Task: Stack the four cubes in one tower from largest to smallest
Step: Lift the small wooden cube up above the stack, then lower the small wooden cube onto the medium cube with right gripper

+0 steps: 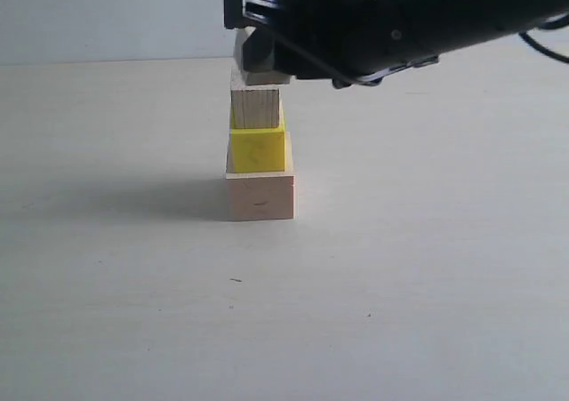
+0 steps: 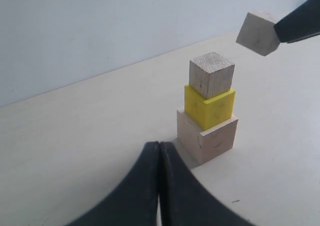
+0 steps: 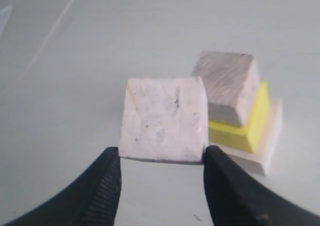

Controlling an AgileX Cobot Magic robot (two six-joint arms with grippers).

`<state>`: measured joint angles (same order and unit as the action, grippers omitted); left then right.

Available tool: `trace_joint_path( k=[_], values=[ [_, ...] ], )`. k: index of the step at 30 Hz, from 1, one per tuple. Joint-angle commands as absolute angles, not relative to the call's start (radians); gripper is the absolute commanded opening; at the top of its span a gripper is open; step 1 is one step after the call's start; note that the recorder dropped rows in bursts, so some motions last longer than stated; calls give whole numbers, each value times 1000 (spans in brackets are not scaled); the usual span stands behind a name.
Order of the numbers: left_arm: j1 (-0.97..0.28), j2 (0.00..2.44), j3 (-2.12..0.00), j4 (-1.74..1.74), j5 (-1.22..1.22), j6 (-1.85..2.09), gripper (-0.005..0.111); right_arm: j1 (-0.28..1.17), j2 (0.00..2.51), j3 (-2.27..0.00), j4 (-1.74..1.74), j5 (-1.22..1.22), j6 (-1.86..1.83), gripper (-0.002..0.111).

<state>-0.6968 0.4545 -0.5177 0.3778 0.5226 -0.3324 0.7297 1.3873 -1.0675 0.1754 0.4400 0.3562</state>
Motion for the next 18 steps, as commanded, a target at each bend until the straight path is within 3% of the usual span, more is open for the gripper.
trace_joint_path(
  k=[1,18],
  values=[
    [-697,449,-515,383,514,-344,0,721,1381,-1159,-107,586,573,0],
    [-697,449,-515,383,514,-344,0,721,1547,-1300,-78,601,599,0]
  ],
)
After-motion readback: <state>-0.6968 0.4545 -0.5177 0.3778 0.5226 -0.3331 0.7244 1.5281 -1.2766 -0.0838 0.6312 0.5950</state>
